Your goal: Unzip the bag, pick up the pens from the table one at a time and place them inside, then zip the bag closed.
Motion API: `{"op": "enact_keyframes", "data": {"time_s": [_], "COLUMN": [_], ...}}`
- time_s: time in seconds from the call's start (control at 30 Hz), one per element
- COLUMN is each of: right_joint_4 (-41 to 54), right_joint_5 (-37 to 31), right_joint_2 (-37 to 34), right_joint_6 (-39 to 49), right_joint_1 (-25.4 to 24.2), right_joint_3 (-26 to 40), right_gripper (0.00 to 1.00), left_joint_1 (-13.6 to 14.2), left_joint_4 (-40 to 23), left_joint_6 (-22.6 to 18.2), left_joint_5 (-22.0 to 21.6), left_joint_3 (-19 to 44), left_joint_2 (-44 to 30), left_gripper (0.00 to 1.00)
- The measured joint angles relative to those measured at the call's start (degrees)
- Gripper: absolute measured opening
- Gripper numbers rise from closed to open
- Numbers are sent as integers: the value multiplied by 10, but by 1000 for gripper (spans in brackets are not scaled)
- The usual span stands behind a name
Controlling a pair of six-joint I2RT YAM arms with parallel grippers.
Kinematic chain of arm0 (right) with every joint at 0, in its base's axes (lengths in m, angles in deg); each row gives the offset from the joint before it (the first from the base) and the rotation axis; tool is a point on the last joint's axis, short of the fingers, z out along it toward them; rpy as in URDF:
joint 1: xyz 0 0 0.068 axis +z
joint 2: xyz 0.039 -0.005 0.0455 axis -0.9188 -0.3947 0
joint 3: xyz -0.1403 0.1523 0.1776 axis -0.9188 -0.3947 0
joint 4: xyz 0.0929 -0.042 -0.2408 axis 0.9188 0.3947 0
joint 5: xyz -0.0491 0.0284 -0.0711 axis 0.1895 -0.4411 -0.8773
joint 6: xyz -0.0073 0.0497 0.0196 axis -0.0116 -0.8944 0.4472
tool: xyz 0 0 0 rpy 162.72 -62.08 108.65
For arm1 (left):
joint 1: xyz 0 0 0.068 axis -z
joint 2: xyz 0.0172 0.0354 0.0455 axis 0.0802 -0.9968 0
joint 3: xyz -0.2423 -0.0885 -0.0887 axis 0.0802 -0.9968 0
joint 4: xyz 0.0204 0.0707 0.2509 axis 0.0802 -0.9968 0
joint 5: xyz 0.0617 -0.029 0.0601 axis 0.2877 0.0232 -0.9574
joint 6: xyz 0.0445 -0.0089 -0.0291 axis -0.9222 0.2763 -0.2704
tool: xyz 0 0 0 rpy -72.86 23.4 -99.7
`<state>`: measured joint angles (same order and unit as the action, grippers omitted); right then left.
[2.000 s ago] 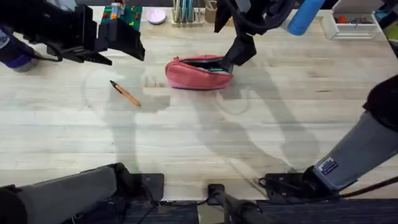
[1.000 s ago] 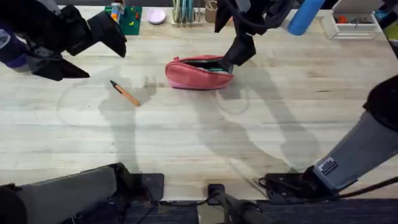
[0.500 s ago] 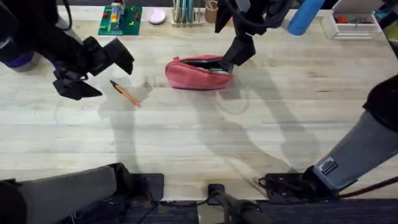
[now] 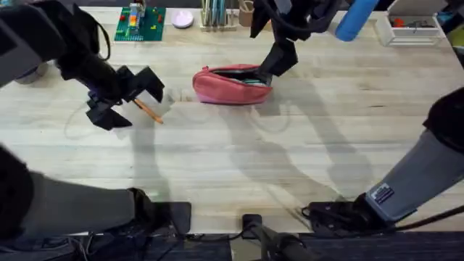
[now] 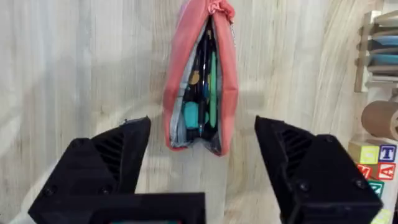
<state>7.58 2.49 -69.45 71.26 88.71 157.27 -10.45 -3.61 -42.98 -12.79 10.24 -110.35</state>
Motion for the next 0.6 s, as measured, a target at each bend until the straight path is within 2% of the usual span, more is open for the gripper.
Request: {"op": "enact_keyframes", "data": {"time_s": [0.23,0.6], "right_joint_4": [0,0], "right_joint_5": [0,0], "right_joint_2": [0,0], "right_joint_6": [-2,-2], "right_joint_1": [0,0], "right_joint_3": [0,0], "right_gripper": [996,997], "left_joint_1": [0,0], "left_joint_4": [1,5], "left_joint_6": [2,12], "left_joint_5": [-9,-14], "left_joint_3": [0,2], "left_joint_2": [-67,-68], "left_gripper": [993,993]}}
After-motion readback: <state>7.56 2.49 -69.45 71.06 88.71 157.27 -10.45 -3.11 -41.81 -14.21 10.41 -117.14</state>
